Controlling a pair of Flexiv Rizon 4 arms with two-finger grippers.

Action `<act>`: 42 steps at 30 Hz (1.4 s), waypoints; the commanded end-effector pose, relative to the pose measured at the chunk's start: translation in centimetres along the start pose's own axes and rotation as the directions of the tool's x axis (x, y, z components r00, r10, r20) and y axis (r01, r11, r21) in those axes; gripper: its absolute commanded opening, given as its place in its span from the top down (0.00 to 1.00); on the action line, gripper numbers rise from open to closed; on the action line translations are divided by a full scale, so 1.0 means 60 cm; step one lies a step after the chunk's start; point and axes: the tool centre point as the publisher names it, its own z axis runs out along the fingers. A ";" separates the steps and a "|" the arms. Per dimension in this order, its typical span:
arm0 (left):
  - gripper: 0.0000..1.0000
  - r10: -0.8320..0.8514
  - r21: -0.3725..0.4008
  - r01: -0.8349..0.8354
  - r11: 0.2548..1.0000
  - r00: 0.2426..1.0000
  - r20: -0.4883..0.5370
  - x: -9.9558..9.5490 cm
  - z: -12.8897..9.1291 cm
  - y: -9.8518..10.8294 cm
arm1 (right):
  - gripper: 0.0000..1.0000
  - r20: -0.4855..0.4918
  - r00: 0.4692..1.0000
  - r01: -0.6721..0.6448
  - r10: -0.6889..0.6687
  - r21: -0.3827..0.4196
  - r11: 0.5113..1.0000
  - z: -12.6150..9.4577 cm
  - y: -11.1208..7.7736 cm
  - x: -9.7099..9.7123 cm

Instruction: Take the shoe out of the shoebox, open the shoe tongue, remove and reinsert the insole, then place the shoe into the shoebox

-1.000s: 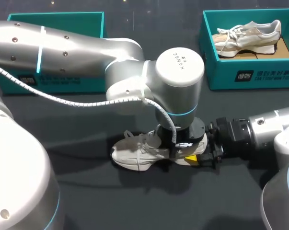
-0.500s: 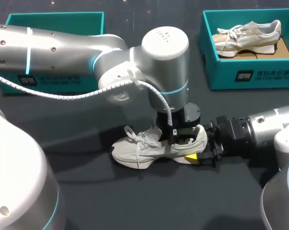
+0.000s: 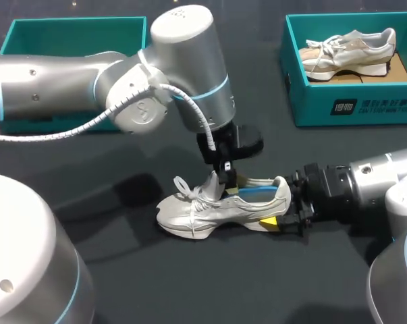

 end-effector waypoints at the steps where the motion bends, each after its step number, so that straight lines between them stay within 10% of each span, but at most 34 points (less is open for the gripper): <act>1: 1.00 0.020 0.100 -0.020 0.995 1.000 0.001 0.010 -0.015 0.012 | 1.00 0.001 1.000 0.000 0.000 0.005 1.000 0.001 0.001 0.006; 24: 1.00 -0.008 0.209 -0.005 0.978 0.998 0.062 0.016 -0.044 -0.057 | 1.00 0.001 1.000 0.000 0.000 0.005 1.000 0.001 0.001 0.006; 42: 1.00 -0.065 0.259 0.057 0.964 0.998 0.024 0.002 -0.062 -0.009 | 1.00 0.001 1.000 0.000 0.000 0.005 1.000 0.001 0.001 0.006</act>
